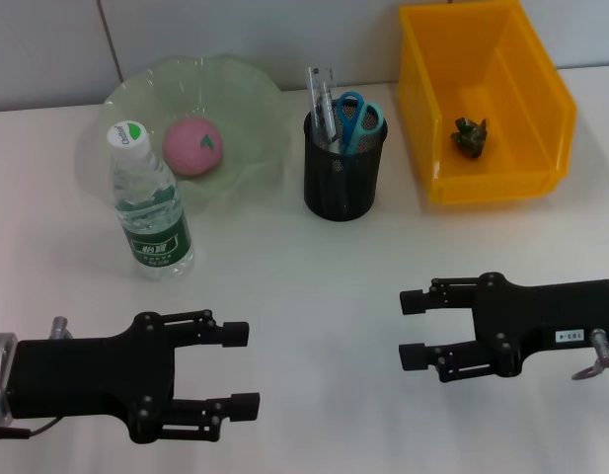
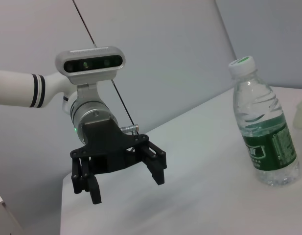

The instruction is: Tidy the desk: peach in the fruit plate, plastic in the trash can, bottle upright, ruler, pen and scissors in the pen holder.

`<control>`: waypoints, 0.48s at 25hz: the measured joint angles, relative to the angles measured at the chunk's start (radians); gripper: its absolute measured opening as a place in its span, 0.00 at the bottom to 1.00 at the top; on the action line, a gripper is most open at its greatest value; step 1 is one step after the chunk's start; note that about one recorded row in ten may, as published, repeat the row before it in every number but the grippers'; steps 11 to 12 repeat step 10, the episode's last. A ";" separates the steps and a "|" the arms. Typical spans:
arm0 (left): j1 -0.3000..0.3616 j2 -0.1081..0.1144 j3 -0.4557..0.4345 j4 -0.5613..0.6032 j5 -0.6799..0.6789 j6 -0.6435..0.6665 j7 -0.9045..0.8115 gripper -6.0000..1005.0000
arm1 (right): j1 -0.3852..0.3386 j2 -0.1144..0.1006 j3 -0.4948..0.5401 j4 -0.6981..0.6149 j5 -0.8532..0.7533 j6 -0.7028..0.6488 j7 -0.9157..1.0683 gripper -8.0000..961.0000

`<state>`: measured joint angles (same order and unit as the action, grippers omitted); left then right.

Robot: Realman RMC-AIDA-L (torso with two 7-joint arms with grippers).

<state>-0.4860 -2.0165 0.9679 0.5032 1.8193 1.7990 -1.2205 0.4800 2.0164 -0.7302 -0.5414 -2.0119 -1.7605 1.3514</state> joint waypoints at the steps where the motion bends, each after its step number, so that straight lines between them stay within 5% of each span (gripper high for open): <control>1: 0.000 0.001 -0.001 0.000 0.000 0.002 0.000 0.78 | -0.001 0.002 0.000 0.000 0.000 0.000 -0.001 0.82; 12: 0.004 0.006 0.002 0.000 0.000 0.008 0.001 0.78 | -0.003 0.007 -0.001 0.000 -0.001 0.005 -0.004 0.82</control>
